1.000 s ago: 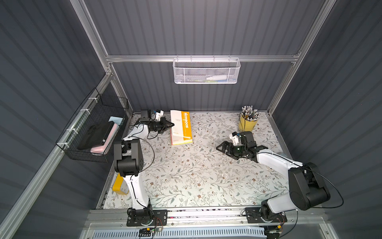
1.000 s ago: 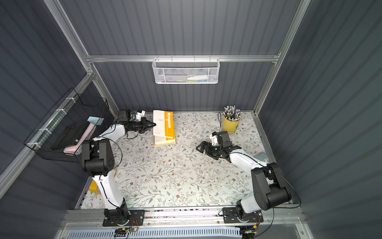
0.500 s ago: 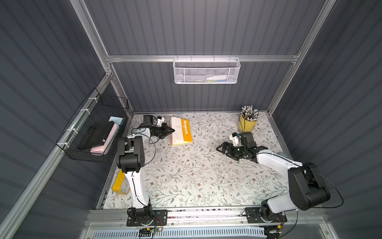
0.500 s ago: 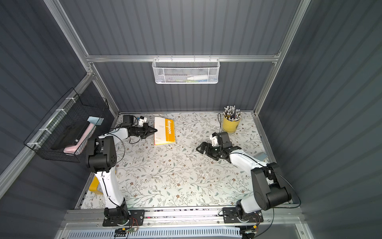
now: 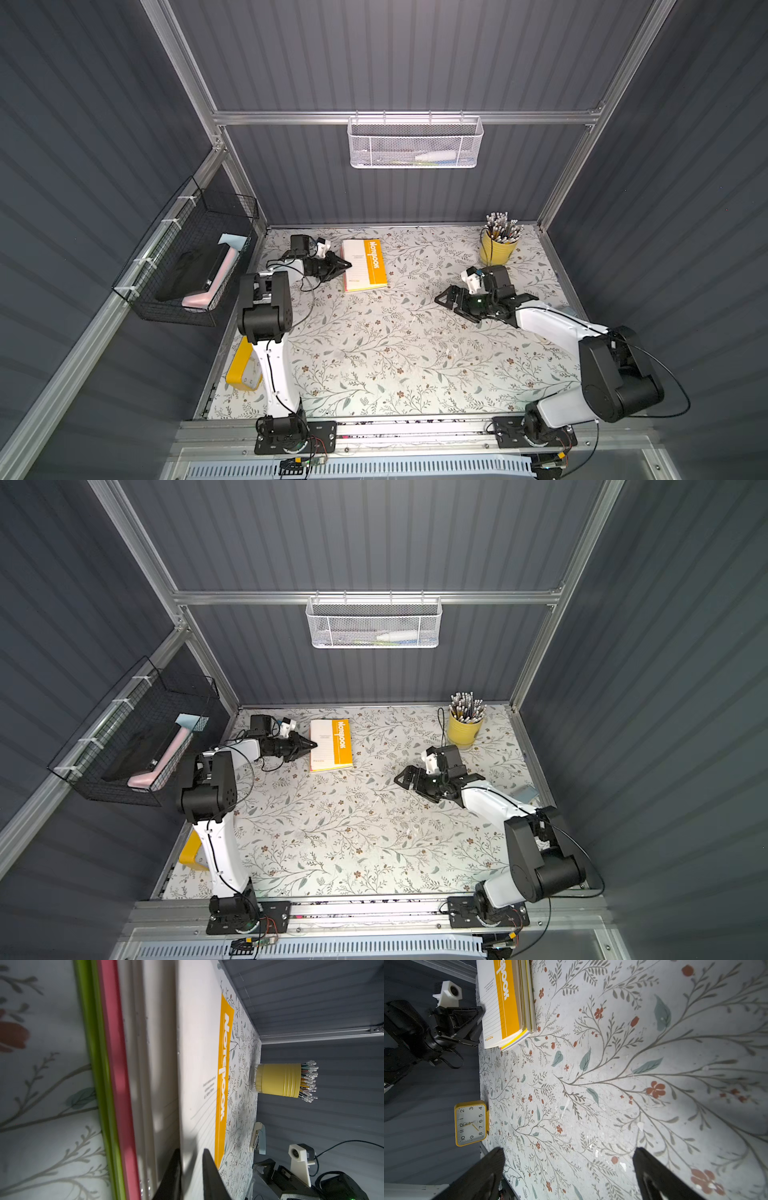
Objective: Close the notebook
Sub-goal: Place the notebook at the notebook, then reset both arms
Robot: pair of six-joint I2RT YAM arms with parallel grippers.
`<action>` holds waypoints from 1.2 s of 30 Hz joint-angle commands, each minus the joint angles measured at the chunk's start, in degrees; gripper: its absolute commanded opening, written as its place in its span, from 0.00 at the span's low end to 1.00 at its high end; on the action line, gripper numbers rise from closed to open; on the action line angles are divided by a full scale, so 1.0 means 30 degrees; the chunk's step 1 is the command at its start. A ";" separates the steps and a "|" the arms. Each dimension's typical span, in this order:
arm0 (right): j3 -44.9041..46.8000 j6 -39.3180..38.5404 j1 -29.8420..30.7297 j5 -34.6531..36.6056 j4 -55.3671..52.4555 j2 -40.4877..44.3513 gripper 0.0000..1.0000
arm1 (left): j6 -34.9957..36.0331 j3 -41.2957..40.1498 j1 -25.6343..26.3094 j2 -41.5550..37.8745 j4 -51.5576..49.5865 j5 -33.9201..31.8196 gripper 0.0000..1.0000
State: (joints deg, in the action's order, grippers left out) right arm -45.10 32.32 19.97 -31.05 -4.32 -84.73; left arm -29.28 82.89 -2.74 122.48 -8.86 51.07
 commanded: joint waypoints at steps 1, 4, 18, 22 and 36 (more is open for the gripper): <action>0.0180 -0.0210 -0.0064 -0.0172 0.0060 0.0060 0.99 | 0.0732 0.0803 -0.0110 0.0196 -0.0668 -0.0255 0.21; 0.0208 -0.0165 -0.0064 -0.0262 0.0105 -0.0027 0.99 | 0.1336 0.1373 -0.0111 0.0005 -0.1607 -0.0595 0.23; 0.0649 -0.0832 -0.0092 0.1153 -0.0572 0.1191 0.99 | 0.6139 0.1155 -0.0111 -0.4109 -0.6445 -1.0894 0.99; 0.0965 -0.1882 -0.0558 0.4117 -0.1519 0.3087 0.99 | 0.5955 -0.3061 -0.0111 -0.7124 -0.4384 -1.5447 0.99; 0.4457 -0.5454 -0.3081 1.2567 0.2861 0.6796 0.99 | 0.6312 -1.5337 -0.0088 -1.4053 0.3193 -2.6391 0.99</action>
State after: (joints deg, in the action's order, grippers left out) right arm -35.00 19.38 10.85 -1.91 -1.26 -64.60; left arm -12.75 40.95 -2.74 82.54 -7.79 -20.40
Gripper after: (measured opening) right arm 0.987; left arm 0.991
